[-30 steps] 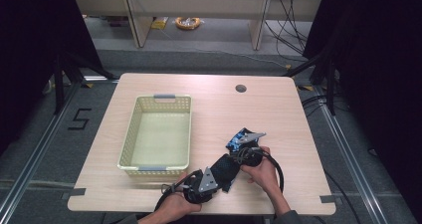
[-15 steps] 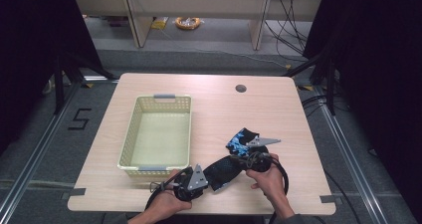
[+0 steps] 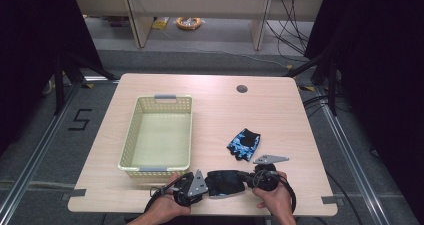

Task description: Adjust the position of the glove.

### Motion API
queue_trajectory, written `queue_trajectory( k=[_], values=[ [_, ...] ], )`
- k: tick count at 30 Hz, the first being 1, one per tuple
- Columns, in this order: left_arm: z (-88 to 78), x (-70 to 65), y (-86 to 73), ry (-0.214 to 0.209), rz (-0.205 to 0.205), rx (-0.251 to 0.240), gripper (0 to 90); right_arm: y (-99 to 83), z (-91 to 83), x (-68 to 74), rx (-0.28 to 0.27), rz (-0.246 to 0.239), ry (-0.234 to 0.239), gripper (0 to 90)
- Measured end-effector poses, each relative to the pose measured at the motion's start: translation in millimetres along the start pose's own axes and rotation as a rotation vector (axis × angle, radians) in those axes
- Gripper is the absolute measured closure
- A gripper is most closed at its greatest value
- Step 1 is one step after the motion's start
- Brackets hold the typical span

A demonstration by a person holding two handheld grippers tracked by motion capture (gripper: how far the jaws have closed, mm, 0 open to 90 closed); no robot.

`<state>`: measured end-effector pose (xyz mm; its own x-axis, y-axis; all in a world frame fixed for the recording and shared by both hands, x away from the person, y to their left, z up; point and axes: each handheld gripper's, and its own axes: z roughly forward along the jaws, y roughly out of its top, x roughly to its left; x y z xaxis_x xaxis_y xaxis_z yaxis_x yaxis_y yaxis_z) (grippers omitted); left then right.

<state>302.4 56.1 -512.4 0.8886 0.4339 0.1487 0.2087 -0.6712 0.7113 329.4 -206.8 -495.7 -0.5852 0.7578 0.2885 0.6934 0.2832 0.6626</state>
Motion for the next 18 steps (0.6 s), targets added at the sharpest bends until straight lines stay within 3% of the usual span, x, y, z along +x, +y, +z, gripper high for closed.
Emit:
queue_trajectory(
  k=[5,7,9,12,13,14,15,16,17,18],
  values=[
    [1.9,-0.4,-1.5,-0.009,-0.019,-0.010,83.9,-5.0,3.7,1.0,0.057,-0.029,-0.013,85.2],
    [1.2,-0.1,-1.5,-0.010,-0.012,-0.006,82.2,-6.5,5.2,1.5,0.032,-0.020,-0.032,83.7],
    [1.3,0.7,-1.8,-0.006,-0.007,-0.011,79.8,-7.4,4.4,3.7,0.042,0.000,-0.034,82.2],
    [-0.1,2.0,-1.9,-0.014,-0.032,-0.017,72.9,-8.4,6.7,2.7,0.001,-0.022,-0.034,78.1],
    [-0.4,2.8,-2.1,-0.013,-0.029,-0.018,69.3,-6.5,1.7,3.6,0.055,0.000,-0.041,75.2],
    [-2.0,3.5,-1.8,-0.013,-0.031,-0.012,68.4,-5.8,1.4,2.3,0.043,-0.028,-0.043,73.5],
    [-2.3,3.3,-1.8,-0.009,-0.041,-0.023,66.8,-6.1,3.1,2.5,-0.007,-0.020,-0.024,71.6],
    [-3.8,4.0,-1.5,-0.014,-0.037,-0.024,64.3,-4.0,-0.8,2.4,0.016,-0.036,-0.042,68.4],
    [-5.1,3.6,-1.3,-0.016,-0.042,-0.024,62.0,-3.3,-0.9,2.4,-0.005,-0.042,-0.056,65.1],
    [-6.7,3.8,-1.1,-0.020,-0.045,-0.032,61.8,-1.8,-3.0,2.7,0.007,-0.043,-0.062,63.7]
  ],
)
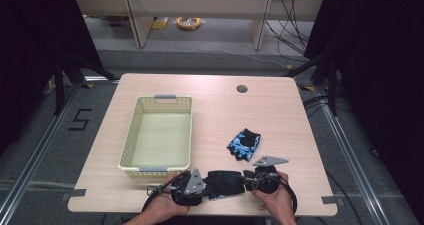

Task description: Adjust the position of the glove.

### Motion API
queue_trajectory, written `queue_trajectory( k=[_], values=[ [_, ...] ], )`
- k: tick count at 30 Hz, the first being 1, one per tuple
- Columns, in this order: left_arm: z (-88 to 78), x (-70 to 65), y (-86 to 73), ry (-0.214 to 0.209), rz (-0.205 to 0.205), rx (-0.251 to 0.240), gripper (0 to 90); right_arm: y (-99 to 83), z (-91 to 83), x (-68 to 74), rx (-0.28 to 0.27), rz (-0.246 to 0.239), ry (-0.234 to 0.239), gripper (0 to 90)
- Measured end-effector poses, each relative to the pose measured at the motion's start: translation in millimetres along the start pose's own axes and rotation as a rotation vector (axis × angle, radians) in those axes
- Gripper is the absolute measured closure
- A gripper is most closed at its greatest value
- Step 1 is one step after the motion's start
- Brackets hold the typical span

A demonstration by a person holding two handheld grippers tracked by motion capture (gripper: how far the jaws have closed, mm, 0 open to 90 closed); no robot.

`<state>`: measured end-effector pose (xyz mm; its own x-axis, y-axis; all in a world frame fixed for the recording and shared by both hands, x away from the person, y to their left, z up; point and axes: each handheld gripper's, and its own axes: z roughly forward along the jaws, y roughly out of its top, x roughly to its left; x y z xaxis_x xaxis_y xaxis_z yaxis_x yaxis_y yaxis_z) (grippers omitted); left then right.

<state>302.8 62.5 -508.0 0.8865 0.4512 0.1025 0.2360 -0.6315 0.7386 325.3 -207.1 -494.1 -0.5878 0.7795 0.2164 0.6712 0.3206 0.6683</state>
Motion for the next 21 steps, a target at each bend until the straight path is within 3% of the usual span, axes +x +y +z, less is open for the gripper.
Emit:
queue_trajectory(
  k=[1,3,5,6,7,8,13,16,19,20,21],
  values=[
    [-2.3,0.8,0.3,0.006,0.010,0.006,60.7,0.6,-2.1,1.4,-0.012,0.004,-0.011,61.6],
    [-8.1,1.0,-0.2,0.015,-0.008,-0.009,56.1,2.7,-4.6,-1.5,-0.025,-0.032,-0.022,57.4],
    [-14.7,1.1,-2.0,0.010,-0.016,-0.022,55.2,3.8,-6.7,-1.3,-0.034,-0.026,-0.013,56.3],
    [-16.7,0.8,-3.1,0.008,-0.029,-0.031,54.1,5.3,-6.7,-4.3,-0.059,-0.070,-0.029,55.7],
    [-19.9,2.1,-4.8,0.014,-0.024,-0.030,52.8,6.7,-8.2,-4.6,-0.057,-0.087,-0.035,55.0],
    [-24.1,1.5,-7.1,0.008,-0.049,-0.035,51.4,8.5,-9.0,-3.8,-0.060,-0.098,-0.049,54.6],
    [-38.9,4.9,-17.8,0.010,-0.094,-0.018,39.9,21.0,-9.5,-9.0,-0.054,-0.223,-0.115,53.9],
    [-48.9,7.3,-25.6,0.018,-0.120,-0.024,35.9,31.2,-8.3,-19.0,-0.064,-0.250,-0.126,54.5],
    [-55.7,9.6,-34.0,0.017,-0.161,-0.033,34.6,40.4,-6.4,-29.1,-0.069,-0.254,-0.135,56.0],
    [-58.5,12.0,-36.5,0.031,-0.144,-0.018,34.5,43.1,-5.7,-31.9,-0.063,-0.251,-0.135,56.1],
    [-59.6,11.9,-38.7,0.028,-0.165,-0.024,34.5,46.4,-3.8,-35.3,-0.059,-0.252,-0.137,56.5]
  ],
)
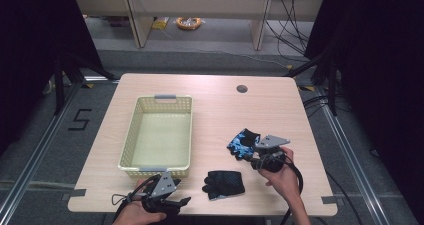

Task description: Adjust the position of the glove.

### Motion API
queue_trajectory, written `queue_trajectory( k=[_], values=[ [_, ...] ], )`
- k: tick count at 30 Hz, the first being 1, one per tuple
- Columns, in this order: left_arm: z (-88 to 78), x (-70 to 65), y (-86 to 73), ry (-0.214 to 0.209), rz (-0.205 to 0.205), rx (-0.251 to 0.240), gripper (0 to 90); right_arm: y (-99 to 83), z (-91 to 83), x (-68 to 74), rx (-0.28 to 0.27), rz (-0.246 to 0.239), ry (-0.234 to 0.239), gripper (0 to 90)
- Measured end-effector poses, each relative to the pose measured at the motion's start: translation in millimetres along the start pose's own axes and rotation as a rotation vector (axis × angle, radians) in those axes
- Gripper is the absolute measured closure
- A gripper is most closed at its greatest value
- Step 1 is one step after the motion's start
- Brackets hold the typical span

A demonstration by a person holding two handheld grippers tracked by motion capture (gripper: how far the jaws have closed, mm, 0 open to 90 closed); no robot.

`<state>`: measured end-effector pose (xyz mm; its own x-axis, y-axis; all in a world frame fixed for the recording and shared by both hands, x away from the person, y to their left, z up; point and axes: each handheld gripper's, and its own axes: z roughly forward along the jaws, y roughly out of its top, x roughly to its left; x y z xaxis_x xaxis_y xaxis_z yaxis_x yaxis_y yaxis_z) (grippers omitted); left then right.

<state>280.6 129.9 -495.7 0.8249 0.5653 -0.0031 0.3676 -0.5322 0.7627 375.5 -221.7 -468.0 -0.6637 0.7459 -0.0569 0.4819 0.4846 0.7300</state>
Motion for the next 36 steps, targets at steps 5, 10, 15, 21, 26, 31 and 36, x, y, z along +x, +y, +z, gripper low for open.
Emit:
queue_trajectory(
  k=[5,10,15,21,26,31,36],
  values=[
    [-6.0,2.6,-6.7,0.010,-0.019,0.005,34.0,11.0,17.0,-13.2,0.032,-0.041,0.006,59.0],
    [-6.1,1.2,-14.3,-0.001,-0.031,0.015,32.6,16.7,33.9,-18.8,0.073,-0.095,0.030,60.5],
    [-8.7,4.5,-18.9,0.007,-0.013,0.032,32.2,16.9,44.7,-23.6,0.098,-0.130,0.064,60.7],
    [-9.9,4.4,-17.8,0.007,-0.021,0.024,32.3,19.8,53.6,-28.6,0.124,-0.123,0.071,60.4],
    [-8.2,4.5,-17.9,0.004,-0.017,0.022,32.3,14.8,60.3,-34.6,0.160,-0.103,0.105,61.2],
    [-6.7,3.4,-19.2,0.003,-0.027,0.034,32.4,13.5,59.8,-32.6,0.163,-0.115,0.098,69.1],
    [-5.1,3.0,-19.9,-0.012,-0.043,0.033,32.4,13.7,59.6,-25.7,0.167,-0.094,0.081,78.5]
  ],
)
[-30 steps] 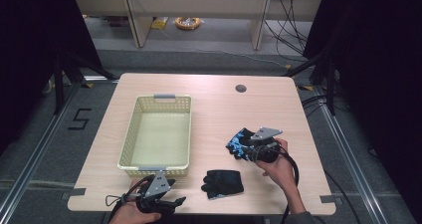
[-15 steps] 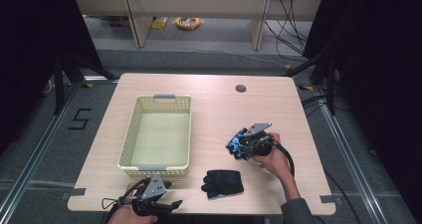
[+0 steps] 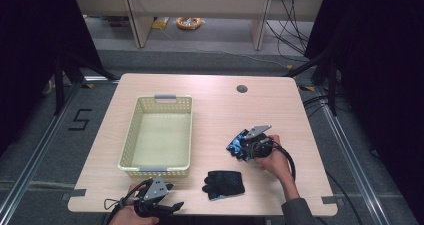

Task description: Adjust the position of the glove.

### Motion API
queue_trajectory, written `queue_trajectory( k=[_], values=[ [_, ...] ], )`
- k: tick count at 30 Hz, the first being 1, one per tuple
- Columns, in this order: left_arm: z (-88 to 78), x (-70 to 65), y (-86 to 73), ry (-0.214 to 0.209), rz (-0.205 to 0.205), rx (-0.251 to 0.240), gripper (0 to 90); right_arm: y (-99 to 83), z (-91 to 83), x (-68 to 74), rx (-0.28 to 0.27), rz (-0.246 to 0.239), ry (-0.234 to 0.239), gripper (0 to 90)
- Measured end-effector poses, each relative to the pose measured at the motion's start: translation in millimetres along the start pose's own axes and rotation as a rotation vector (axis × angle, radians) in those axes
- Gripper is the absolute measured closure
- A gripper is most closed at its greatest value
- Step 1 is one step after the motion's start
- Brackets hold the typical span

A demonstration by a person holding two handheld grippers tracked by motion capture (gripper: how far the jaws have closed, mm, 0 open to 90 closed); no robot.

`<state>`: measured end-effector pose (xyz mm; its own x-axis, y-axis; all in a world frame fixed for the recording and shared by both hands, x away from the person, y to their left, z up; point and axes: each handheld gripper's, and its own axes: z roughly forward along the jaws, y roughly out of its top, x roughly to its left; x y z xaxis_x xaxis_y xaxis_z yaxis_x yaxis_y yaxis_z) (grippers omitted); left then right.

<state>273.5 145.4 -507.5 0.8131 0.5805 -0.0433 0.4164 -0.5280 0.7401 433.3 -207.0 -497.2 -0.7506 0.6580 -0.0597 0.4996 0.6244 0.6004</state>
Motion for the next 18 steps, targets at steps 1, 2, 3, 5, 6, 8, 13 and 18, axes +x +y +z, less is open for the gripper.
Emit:
queue_trajectory(
  k=[1,2,3,5,6,8,13,18],
  values=[
    [0.4,0.4,-0.3,0.009,0.006,0.000,32.5,0.3,-0.1,1.9,0.004,0.018,0.003,79.4],
    [0.4,0.5,-0.6,0.010,0.008,0.003,32.5,0.3,-1.1,-0.1,0.003,-0.022,0.005,80.2],
    [0.6,0.1,-0.8,0.009,0.006,0.001,32.6,0.6,-1.1,0.4,0.003,-0.017,0.004,81.2],
    [1.2,1.1,-0.5,0.007,0.015,0.009,32.7,0.8,-1.1,0.6,-0.015,0.007,-0.004,84.6],
    [1.5,1.3,-0.5,0.005,0.014,0.012,32.7,1.2,-2.2,0.7,-0.012,0.014,0.000,84.8],
    [0.5,1.2,-0.8,0.008,0.016,0.011,32.8,1.1,-3.1,1.8,-0.033,0.032,-0.015,85.0],
    [-0.4,1.2,-0.6,0.005,0.003,-0.001,32.9,3.4,-22.5,2.9,-0.118,0.133,-0.041,85.3],
    [-1.1,1.4,-0.2,0.009,0.022,-0.001,32.7,3.3,-48.2,15.1,-0.209,0.205,-0.048,85.3]
  ],
)
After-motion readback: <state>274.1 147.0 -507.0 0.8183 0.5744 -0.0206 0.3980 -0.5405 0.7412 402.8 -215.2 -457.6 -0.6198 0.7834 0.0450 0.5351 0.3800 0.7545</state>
